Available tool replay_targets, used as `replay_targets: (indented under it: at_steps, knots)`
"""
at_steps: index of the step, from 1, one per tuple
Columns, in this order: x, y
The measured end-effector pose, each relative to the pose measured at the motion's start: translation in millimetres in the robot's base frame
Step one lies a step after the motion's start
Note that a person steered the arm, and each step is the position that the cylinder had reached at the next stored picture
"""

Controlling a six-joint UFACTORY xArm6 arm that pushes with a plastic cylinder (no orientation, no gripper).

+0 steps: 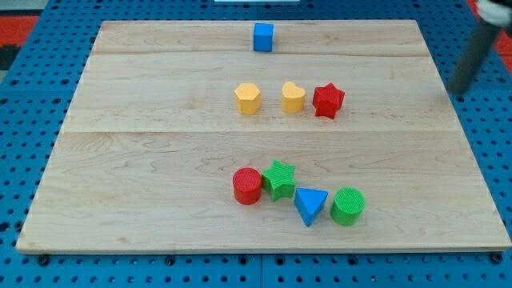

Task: Point your arm at the red circle

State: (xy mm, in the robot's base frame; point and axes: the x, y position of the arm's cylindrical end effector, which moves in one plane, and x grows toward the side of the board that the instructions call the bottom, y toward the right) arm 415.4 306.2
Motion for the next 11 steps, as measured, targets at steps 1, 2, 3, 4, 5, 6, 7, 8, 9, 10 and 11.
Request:
replay_targets:
  at_steps: [1, 2, 3, 4, 5, 6, 7, 8, 9, 10, 11]
  knots:
    - [114, -30]
    - [167, -48]
    - [180, -101]
    - [194, -183]
    - [199, -258]
    - [200, -327]
    - [200, -373]
    - [200, -375]
    - [197, -375]
    - [196, -375]
    - [196, -388]
